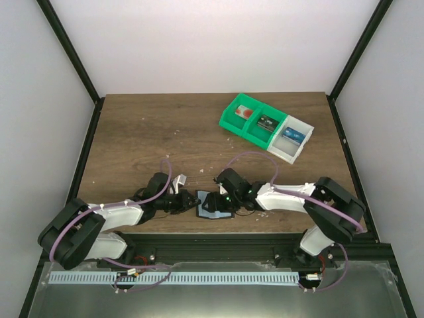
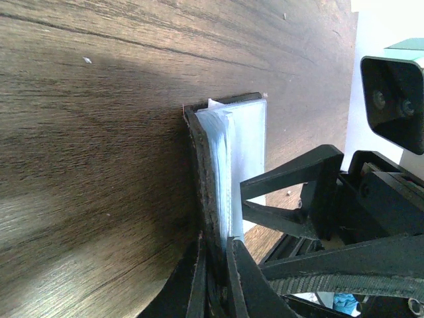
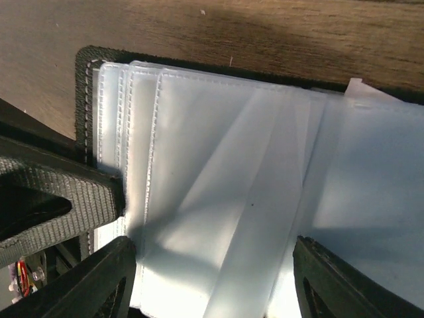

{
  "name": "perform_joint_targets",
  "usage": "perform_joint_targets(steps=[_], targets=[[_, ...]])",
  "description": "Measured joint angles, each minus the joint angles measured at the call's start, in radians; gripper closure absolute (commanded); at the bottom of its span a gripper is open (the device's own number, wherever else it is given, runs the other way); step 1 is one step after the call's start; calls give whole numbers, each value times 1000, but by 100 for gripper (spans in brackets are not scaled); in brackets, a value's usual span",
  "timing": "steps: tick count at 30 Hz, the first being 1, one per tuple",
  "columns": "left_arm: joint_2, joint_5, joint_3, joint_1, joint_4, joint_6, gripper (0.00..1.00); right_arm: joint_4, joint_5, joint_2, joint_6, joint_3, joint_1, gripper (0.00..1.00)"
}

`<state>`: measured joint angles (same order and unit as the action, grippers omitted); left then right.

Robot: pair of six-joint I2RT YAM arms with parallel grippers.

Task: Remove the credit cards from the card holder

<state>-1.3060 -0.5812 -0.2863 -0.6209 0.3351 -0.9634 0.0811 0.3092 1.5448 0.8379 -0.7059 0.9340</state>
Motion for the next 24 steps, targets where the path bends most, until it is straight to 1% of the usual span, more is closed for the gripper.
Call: perform_joint_targets(steps=[5, 15, 19, 24], targets=[[0, 1, 0, 0, -3, -2, 100, -2, 4, 17, -10, -6, 0, 34], [0, 3, 0, 0, -5, -12, 100, -18, 20, 29, -16, -8, -1, 31], [0, 4, 1, 0, -4, -18, 100, -22, 22, 31, -18, -8, -1, 35], [0, 5, 7, 0, 5, -28, 100, -18, 19, 37, -23, -14, -1, 37]])
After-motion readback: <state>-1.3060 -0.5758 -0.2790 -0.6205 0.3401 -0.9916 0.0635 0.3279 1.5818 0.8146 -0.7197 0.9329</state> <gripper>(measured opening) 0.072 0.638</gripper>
